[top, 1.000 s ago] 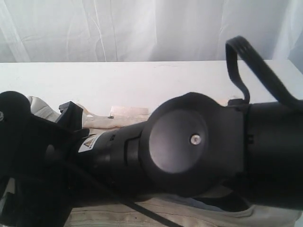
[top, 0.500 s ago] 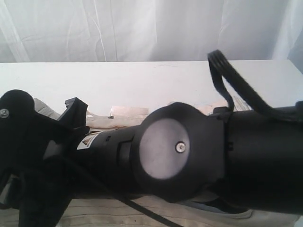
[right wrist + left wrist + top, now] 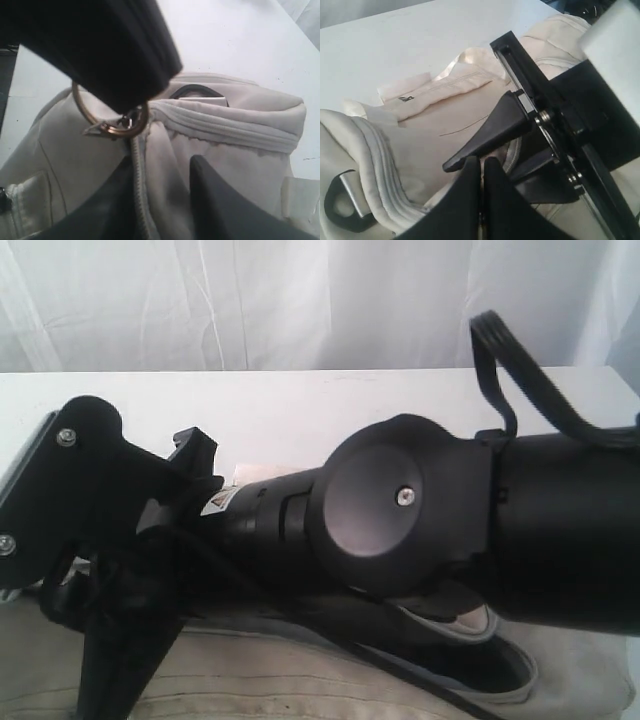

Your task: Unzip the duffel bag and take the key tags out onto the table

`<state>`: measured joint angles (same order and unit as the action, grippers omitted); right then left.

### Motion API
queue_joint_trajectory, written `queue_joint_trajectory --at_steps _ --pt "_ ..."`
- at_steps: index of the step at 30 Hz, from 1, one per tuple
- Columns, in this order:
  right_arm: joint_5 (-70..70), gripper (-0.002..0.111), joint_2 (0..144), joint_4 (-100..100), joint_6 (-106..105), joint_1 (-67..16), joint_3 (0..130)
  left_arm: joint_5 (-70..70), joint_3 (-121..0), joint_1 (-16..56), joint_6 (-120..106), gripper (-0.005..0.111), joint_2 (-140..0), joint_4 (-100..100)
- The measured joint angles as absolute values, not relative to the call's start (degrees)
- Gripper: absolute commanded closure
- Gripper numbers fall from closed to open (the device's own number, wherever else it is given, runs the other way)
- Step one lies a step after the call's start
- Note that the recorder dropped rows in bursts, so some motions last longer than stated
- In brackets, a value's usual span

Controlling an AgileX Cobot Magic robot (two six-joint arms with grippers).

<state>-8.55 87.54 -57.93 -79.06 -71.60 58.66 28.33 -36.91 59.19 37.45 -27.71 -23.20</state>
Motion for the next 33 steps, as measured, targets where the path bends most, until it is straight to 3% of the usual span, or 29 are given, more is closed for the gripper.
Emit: queue_joint_trajectory --at_steps 2,5,14,33 --pt "-8.80 0.100 87.54 -57.11 -79.06 -71.60 58.66 28.33 -36.91 59.19 37.45 0.107 -27.71 -23.16" --pt "-10.16 0.108 87.54 -56.17 -79.18 -71.60 58.66 29.42 -36.91 59.19 37.09 0.107 -27.71 -23.36" --pt "-12.75 0.108 85.32 -53.77 -79.18 -71.38 58.66 40.80 -37.09 59.19 36.50 0.107 -27.71 -26.51" --pt "-19.37 0.108 83.63 -48.66 -77.93 -70.94 58.66 43.94 -37.09 59.29 47.10 0.107 -27.71 -45.48"
